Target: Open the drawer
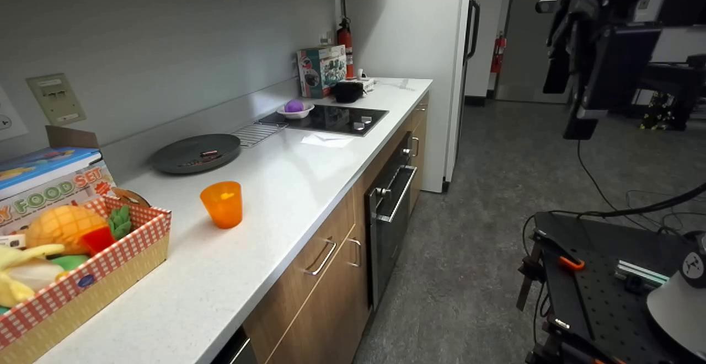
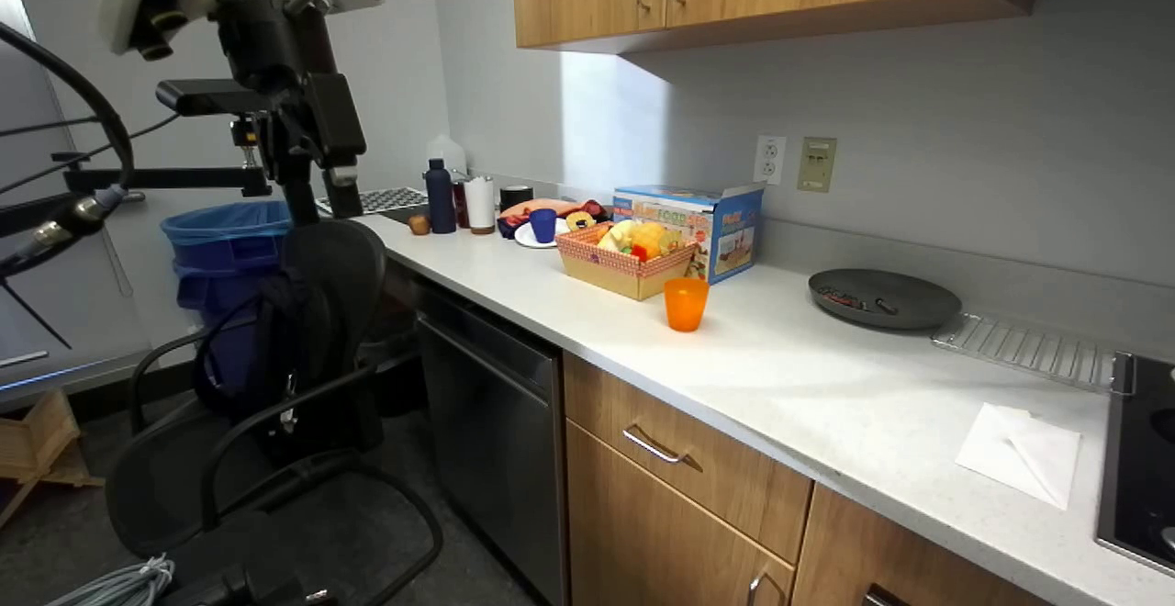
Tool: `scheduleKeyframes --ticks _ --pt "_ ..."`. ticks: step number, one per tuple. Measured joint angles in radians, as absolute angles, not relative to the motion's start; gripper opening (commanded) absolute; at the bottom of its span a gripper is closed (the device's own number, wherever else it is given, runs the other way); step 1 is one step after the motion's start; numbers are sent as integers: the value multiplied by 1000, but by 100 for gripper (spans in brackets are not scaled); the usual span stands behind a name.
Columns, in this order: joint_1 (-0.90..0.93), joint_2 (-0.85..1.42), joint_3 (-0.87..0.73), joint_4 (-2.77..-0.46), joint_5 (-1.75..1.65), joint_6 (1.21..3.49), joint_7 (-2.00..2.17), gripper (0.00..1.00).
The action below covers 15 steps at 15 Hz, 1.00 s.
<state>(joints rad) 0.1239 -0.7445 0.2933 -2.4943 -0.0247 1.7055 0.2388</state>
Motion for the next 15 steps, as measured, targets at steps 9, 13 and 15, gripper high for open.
scheduleKeyframes --ticks 9,13,15 --pt "49 -621 158 -2522 -15 1990 276 100" --pt "36 -474 157 -2499 14 2123 372 100" --pt "35 -384 157 -2471 29 2177 427 100"
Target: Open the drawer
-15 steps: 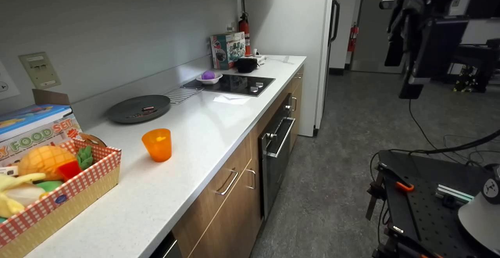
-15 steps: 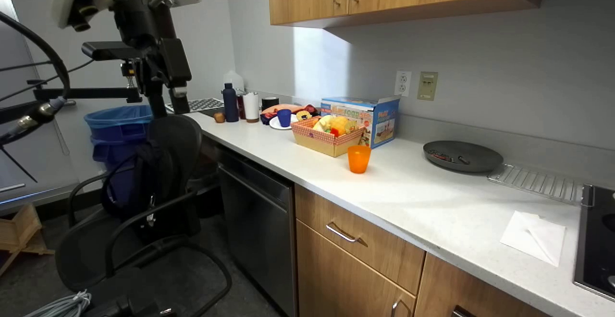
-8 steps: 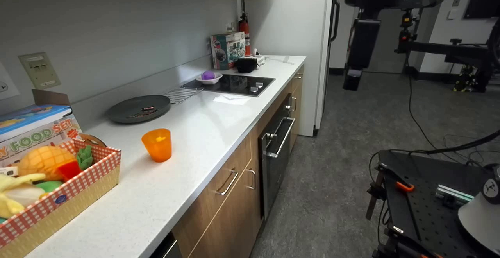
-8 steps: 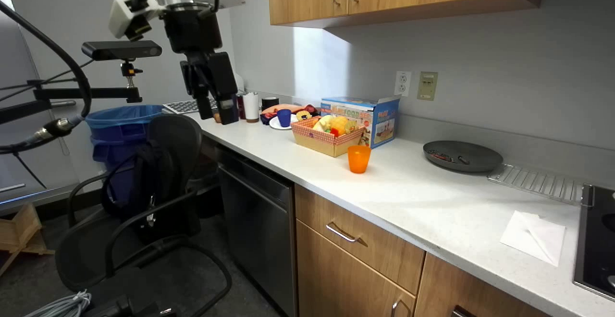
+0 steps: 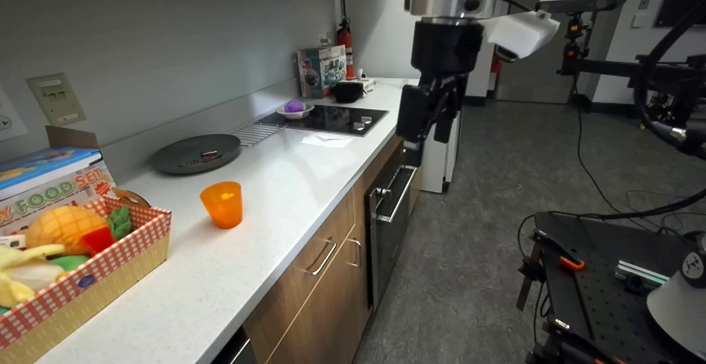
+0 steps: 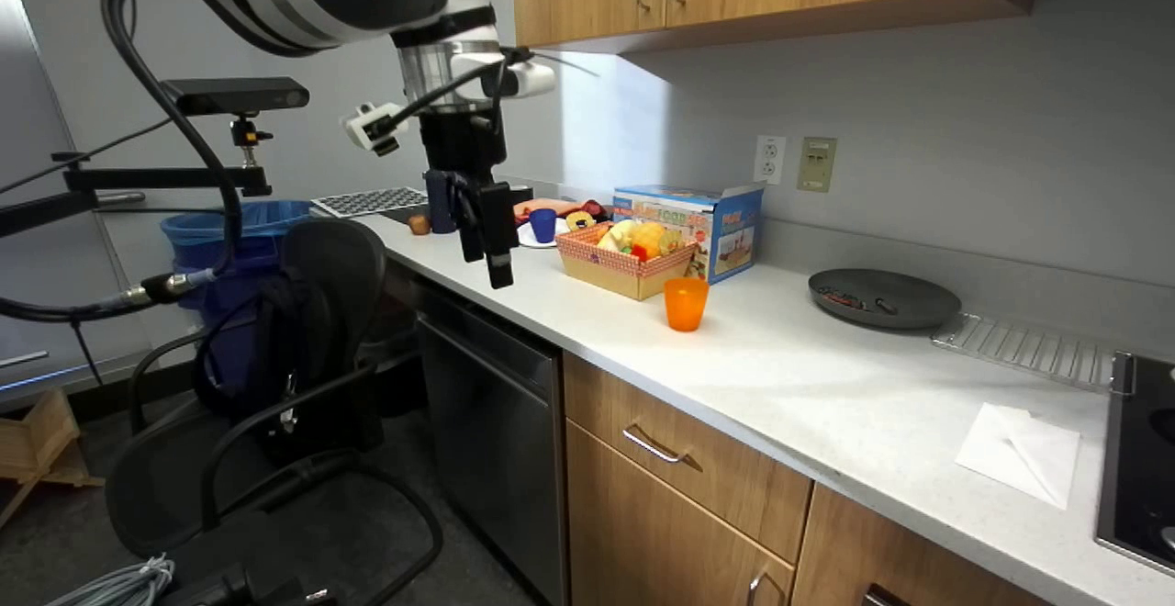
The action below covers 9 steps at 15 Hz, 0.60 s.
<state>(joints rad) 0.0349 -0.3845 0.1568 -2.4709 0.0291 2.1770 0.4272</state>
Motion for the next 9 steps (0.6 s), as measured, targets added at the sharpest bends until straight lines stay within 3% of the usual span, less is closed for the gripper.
scheduleKeyframes --ticks 9 --pt "-18 -80 81 -2449 67 2353 623 100"
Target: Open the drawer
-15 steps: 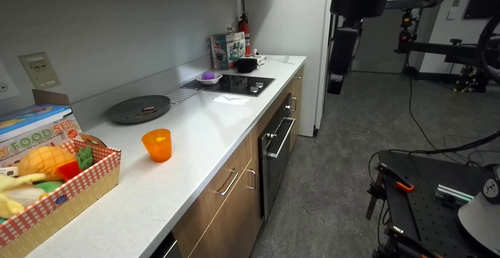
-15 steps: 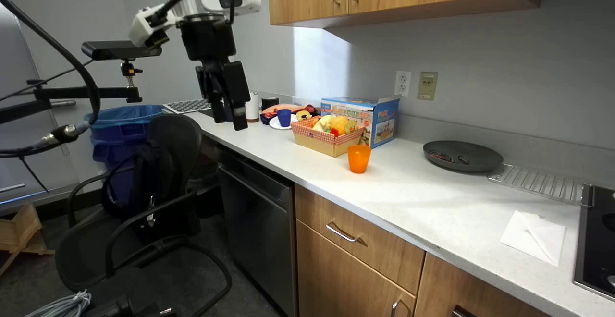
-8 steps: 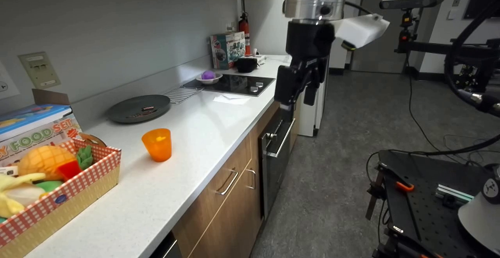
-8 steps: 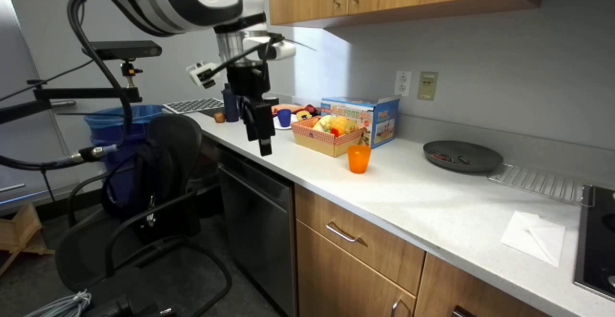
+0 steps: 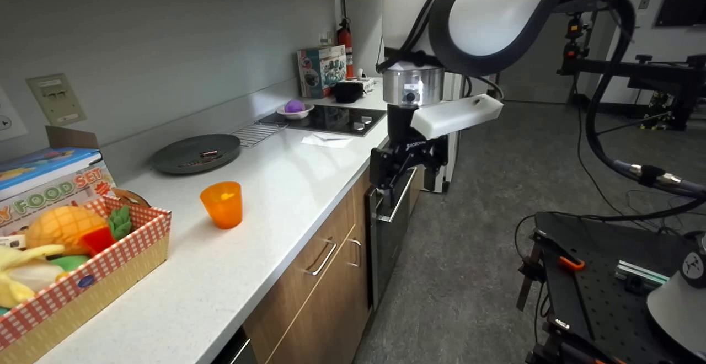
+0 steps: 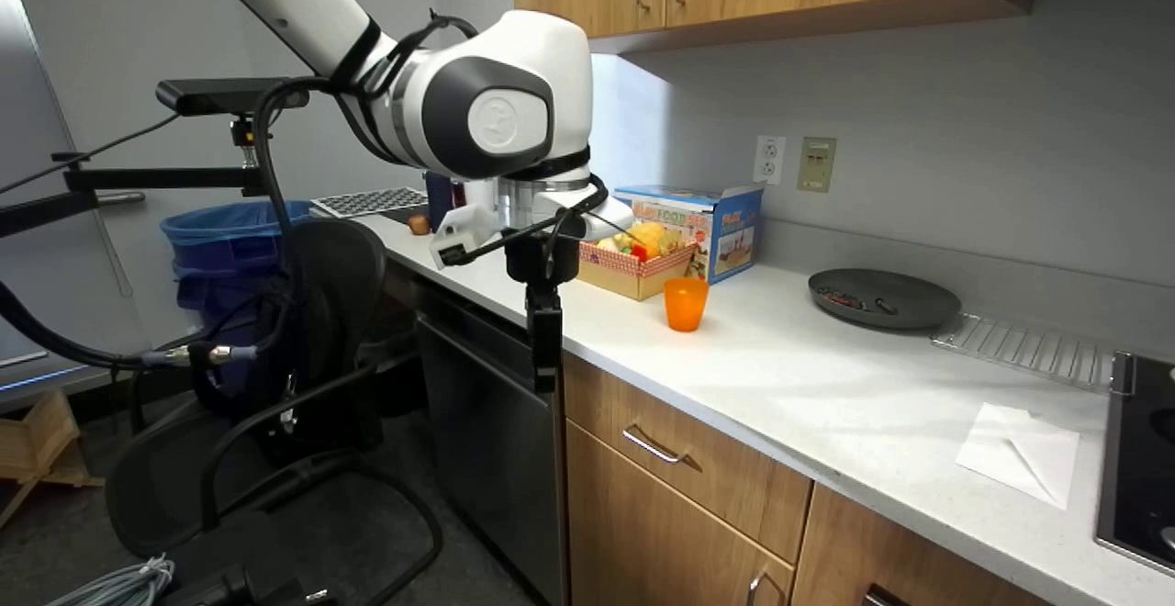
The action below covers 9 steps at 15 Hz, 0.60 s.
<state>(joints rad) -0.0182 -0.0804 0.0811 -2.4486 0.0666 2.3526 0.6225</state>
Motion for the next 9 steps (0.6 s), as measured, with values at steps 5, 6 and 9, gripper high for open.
scheduleKeyframes --ticks 5,6,9 --pt "-18 32 51 -2388 111 2370 713 100" --pt "-18 44 50 -2378 113 2370 718 100" --pt "-18 53 49 -2368 114 2370 724 100"
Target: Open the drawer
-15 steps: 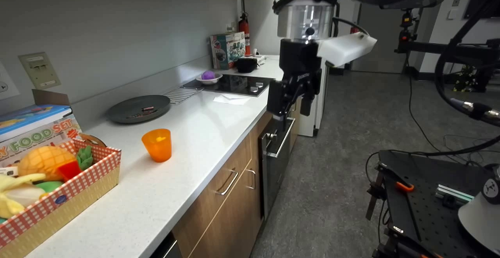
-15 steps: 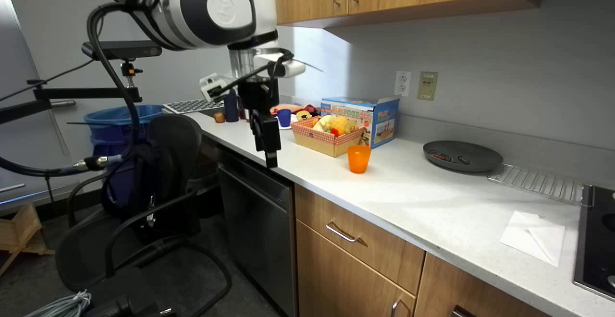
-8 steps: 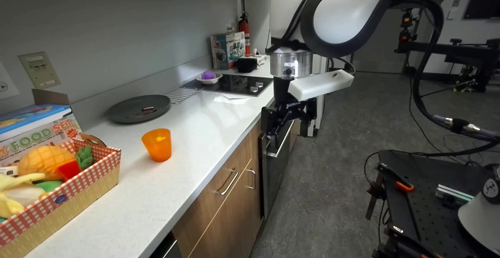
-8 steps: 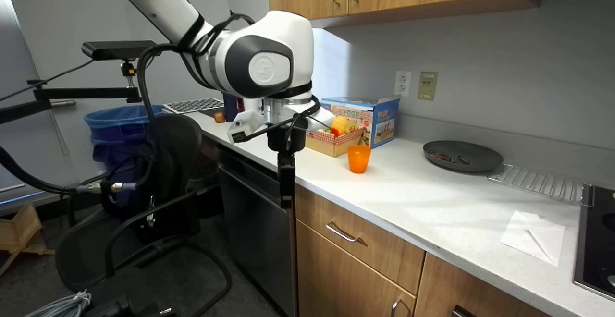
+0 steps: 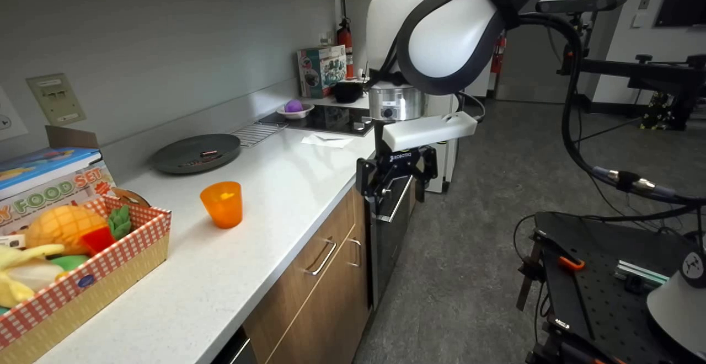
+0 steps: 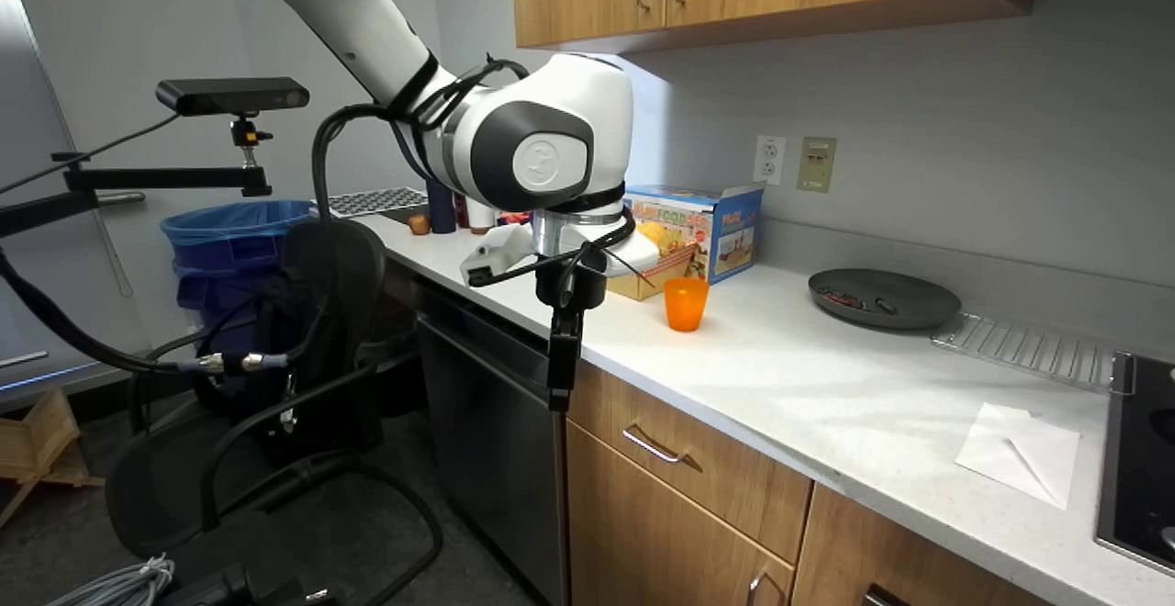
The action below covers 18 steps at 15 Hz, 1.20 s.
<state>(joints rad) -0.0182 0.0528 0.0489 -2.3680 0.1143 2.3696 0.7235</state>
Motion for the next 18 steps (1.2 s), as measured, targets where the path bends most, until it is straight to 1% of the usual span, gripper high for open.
scheduleKeyframes --ticks 9,18 --pt "-17 66 41 -2365 135 2381 748 100" --pt "49 198 51 -2340 312 2548 926 100"
